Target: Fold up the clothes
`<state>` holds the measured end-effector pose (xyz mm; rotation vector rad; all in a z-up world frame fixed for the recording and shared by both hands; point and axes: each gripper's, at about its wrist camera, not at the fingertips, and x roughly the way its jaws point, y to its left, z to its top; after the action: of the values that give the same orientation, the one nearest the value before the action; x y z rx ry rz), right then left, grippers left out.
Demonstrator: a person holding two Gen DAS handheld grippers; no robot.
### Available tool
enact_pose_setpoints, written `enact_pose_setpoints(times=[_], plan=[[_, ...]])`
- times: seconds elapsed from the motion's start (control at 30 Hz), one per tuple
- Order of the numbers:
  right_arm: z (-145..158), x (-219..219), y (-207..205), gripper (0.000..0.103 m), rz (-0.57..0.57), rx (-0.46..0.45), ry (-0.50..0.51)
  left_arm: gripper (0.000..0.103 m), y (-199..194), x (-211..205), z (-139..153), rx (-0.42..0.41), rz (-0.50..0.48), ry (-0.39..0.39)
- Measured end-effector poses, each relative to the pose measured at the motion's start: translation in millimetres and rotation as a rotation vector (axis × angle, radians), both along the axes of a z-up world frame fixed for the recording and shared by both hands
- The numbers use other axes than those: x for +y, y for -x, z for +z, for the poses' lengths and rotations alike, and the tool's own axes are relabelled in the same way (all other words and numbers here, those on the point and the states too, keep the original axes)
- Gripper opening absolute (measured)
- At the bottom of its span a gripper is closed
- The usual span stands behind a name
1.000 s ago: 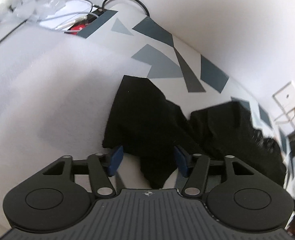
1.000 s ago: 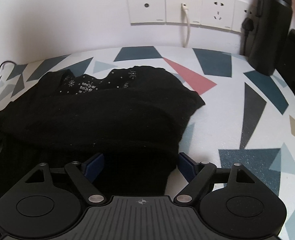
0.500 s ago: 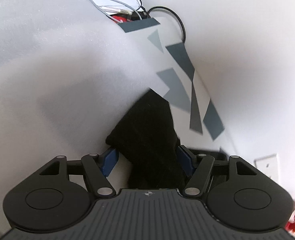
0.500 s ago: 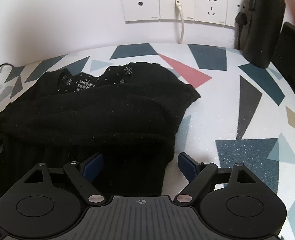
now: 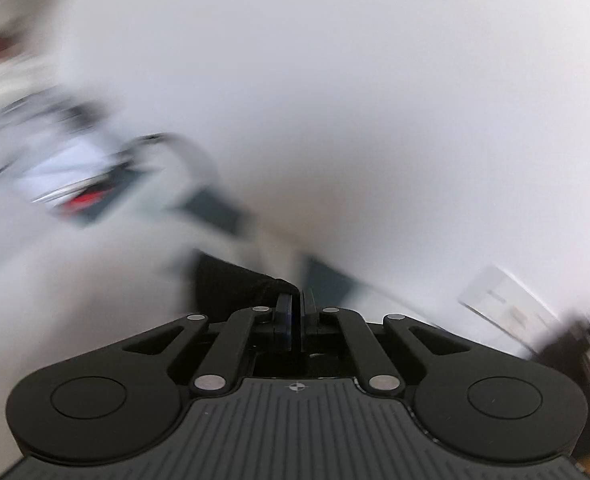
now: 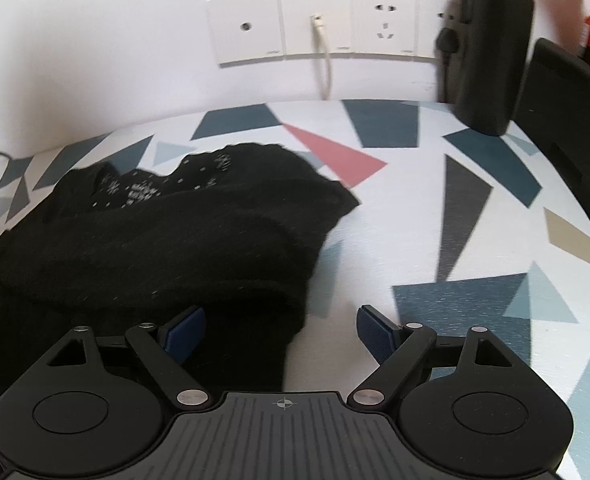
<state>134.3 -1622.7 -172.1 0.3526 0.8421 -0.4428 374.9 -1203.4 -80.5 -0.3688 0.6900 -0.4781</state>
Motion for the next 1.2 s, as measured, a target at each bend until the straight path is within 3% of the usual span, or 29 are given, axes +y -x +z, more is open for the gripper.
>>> enact_pose_setpoints(times=[0.1, 0.4, 0.47, 0.53, 0.57, 0.6, 0.67, 0.8, 0.93, 1.2], plan=[[0, -7, 5, 0.080, -0.029, -0.004, 0.002, 0.004, 8, -50, -1, -0.017, -0.192, -0.011], [-4, -20, 25, 0.080, -0.084, 0.006, 0.019, 0.004, 53, -173, -58, -0.014, -0.655, -0.161], [-6, -21, 27, 0.080, -0.090, 0.009, 0.014, 0.004, 60, -187, -71, 0.006, -0.716, -0.221], [-7, -20, 28, 0.080, -0.088, 0.012, 0.014, 0.013, 69, -196, -81, 0.012, -0.746, -0.289], [-7, -20, 28, 0.080, -0.083, 0.012, 0.019, 0.030, 73, -194, -81, -0.001, -0.741, -0.329], [-6, -18, 27, 0.080, -0.076, 0.011, 0.028, 0.055, 76, -189, -78, -0.024, -0.732, -0.341], [-2, -16, 25, 0.080, -0.059, 0.006, 0.050, 0.076, 80, -175, -68, -0.079, -0.717, -0.339], [10, -8, 18, 0.080, -0.008, -0.028, 0.088, 0.076, 81, -140, -50, -0.105, -0.699, -0.358], [20, 5, 0, 0.081, 0.074, -0.070, 0.091, 0.076, 73, -110, -65, -0.053, -0.634, -0.456], [26, 69, -71, 0.081, 0.411, -0.102, 0.120, 0.076, 56, -93, -91, -0.066, -0.495, -0.554]])
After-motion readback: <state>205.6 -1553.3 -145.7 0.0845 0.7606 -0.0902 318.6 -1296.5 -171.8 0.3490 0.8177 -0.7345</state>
